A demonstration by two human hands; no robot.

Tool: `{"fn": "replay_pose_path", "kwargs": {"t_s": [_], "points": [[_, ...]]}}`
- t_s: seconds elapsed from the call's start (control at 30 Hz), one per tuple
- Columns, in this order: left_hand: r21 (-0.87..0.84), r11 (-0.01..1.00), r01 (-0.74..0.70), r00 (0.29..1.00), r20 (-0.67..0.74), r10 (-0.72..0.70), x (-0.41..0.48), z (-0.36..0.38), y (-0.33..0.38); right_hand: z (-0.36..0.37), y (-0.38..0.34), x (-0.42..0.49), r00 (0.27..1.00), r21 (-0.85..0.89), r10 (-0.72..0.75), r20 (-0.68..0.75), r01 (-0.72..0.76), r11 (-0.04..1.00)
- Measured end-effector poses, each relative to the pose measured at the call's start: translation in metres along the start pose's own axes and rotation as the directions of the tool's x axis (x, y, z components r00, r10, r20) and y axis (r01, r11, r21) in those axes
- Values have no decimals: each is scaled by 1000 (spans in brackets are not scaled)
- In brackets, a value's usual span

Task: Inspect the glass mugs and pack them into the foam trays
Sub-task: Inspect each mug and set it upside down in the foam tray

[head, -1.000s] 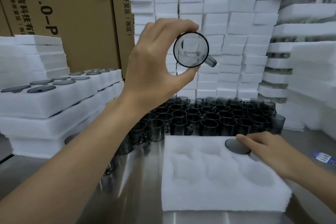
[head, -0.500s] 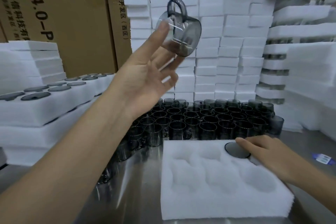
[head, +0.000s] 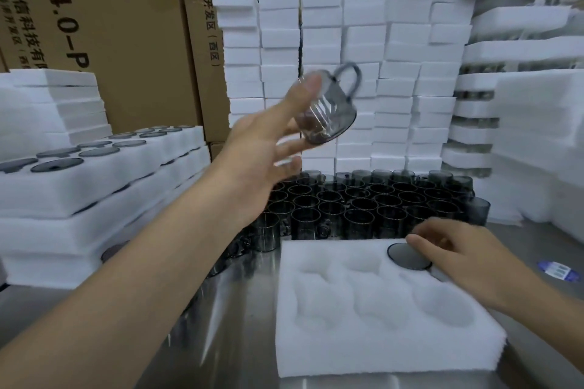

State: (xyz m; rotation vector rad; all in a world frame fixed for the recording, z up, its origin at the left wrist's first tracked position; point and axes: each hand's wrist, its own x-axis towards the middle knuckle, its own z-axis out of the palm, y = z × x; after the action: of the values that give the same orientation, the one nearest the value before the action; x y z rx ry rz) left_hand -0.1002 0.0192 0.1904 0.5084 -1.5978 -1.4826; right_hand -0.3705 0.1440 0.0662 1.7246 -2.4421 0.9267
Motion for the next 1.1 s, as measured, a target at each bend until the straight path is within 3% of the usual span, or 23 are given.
{"fn": "replay_pose_path", "kwargs": {"t_s": [0.07,0.13,0.27,0.37,0.57,0.63,0.77,0.93,1.0,1.1], "points": [[177,973,-151,975,-133,176,-1,2,-3,-2,-5,-2,990,-82,-65,-122,55,995],[200,962,-189,960,-167,223,-1,2,-6,-3,-11,-4,971,-118,-134,-197,113,987],[208,957,-200,963,-140,232,-1,4,-17,-2,-30,-14,911,-23,-231,-342,238,971],[238,953,-186,975,-76,210,-11,14,-45,-1,-53,-25,827,65,-315,-466,387,920],[195,971,-138,990,21,137,-28,30,-83,-2,-68,-33,641,-166,-560,-524,569,806],[194,971,-142,989,68,131,-31,22,-88,-2,-67,-33,650,-150,-558,-516,572,806],[276,934,-226,959,229,164,-49,-2,-99,-3,-65,-33,749,17,-546,-376,595,804],[419,848,-325,946,133,297,-58,-4,-110,2,-63,-33,771,72,-569,-286,609,790],[493,771,-403,910,125,395,-61,-4,-108,2,-60,-33,785,73,-545,-295,587,807],[615,578,-537,813,192,550,-64,-3,-102,2,-58,-32,794,78,-536,-288,577,813]]}}
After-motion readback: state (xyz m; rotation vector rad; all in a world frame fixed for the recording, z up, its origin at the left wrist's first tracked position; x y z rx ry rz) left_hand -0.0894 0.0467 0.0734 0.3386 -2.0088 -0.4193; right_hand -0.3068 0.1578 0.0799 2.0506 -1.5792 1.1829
